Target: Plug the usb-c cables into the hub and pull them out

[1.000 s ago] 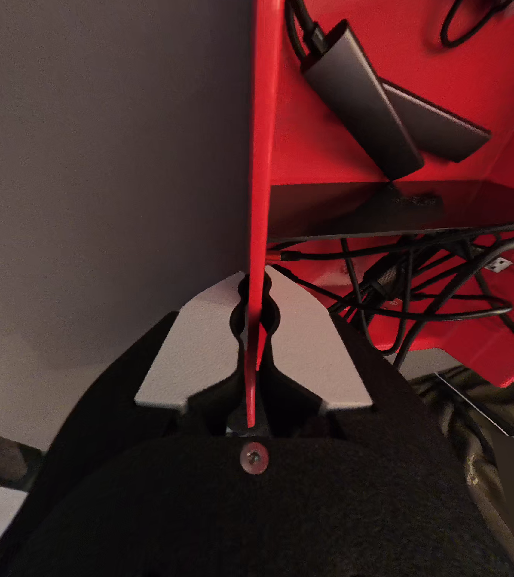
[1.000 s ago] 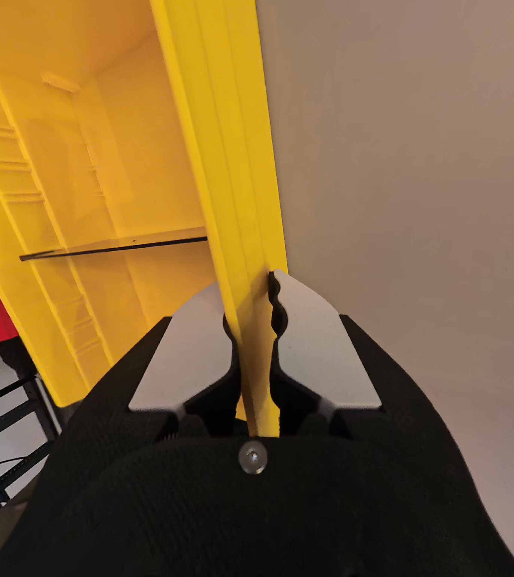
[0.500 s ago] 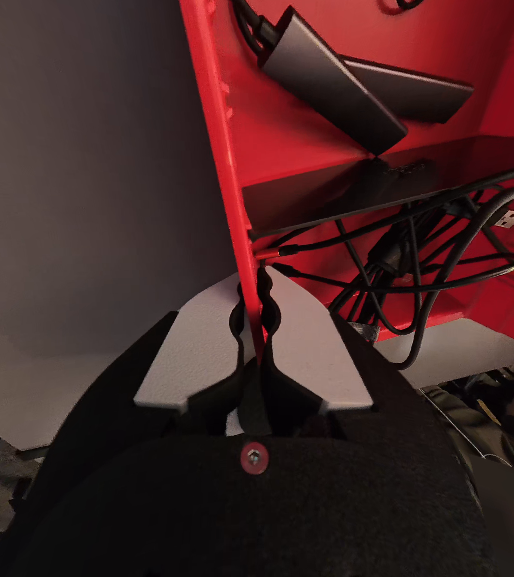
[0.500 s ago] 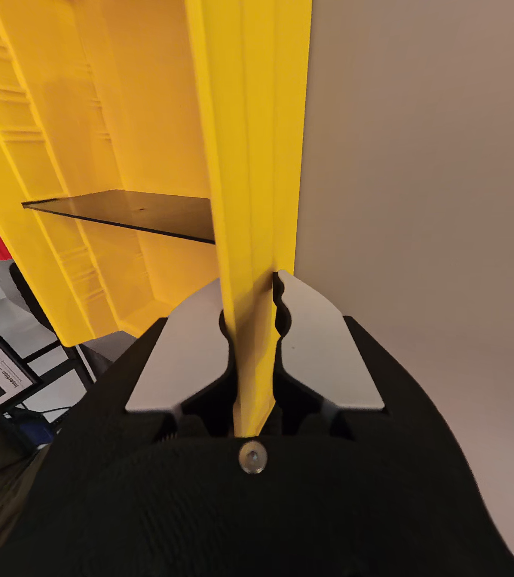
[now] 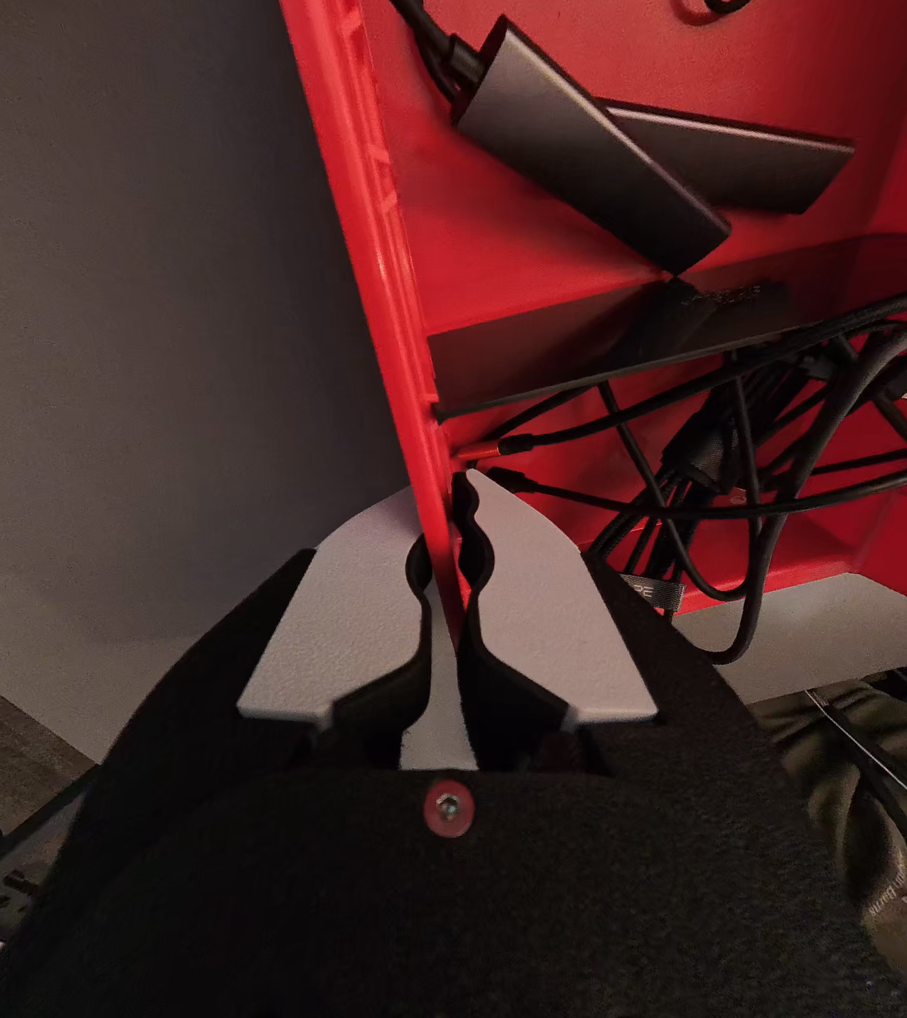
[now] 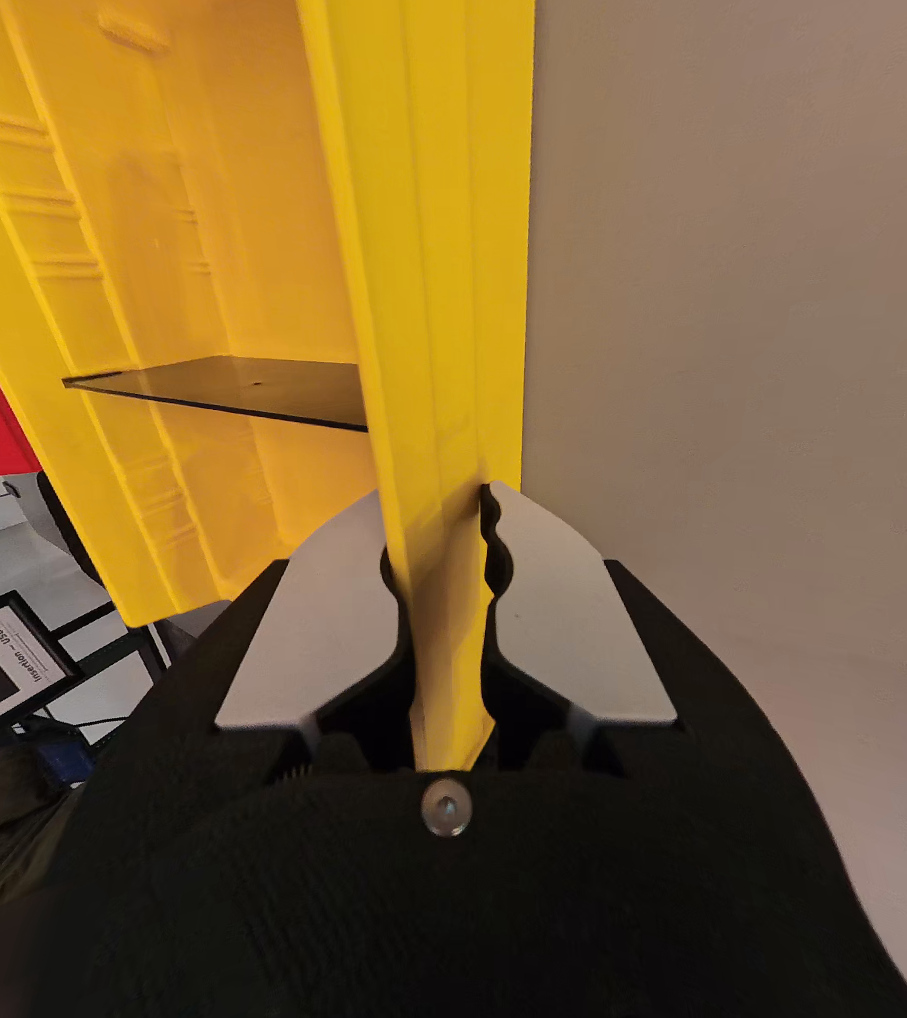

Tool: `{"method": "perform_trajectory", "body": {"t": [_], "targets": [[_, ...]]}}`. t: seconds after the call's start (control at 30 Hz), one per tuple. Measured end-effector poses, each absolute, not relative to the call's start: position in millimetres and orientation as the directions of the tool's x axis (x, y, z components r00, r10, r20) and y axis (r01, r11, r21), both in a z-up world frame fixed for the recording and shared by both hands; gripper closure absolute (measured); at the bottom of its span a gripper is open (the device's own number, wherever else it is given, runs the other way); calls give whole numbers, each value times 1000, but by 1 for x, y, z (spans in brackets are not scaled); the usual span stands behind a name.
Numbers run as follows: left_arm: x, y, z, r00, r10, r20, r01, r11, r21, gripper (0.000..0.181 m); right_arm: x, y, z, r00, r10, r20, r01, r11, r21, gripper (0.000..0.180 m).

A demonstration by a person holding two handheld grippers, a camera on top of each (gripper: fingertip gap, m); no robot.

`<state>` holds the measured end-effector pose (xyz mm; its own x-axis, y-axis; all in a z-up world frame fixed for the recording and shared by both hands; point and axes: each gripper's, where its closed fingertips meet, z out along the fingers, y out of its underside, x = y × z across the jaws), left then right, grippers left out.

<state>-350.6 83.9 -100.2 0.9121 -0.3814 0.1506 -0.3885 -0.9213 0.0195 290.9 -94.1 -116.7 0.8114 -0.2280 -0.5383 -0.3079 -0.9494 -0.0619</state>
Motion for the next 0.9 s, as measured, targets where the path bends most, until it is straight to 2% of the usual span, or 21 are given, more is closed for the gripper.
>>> {"method": "perform_trajectory", "body": {"t": [0.23, 0.43, 0.63, 0.9], "targets": [[-357, 86, -100, 880, -465, 94, -469, -883, 15, 177, 300, -95, -117, 795, -253, -551, -346, -936, -68, 156], [-364, 86, -100, 878, -463, 121, -465, -885, -12, 177, 308, -93, -117, 804, -265, -532, -360, -929, -82, 156], [-372, 89, -100, 878, -466, 112, -465, -885, -35, 177, 308, -93, -117, 838, -194, -510, -284, -953, -104, 157], [-370, 81, -101, 876, -471, 106, -472, -882, -16, 177, 312, -95, -119, 922, -81, -378, -138, -983, -125, 165]]}}
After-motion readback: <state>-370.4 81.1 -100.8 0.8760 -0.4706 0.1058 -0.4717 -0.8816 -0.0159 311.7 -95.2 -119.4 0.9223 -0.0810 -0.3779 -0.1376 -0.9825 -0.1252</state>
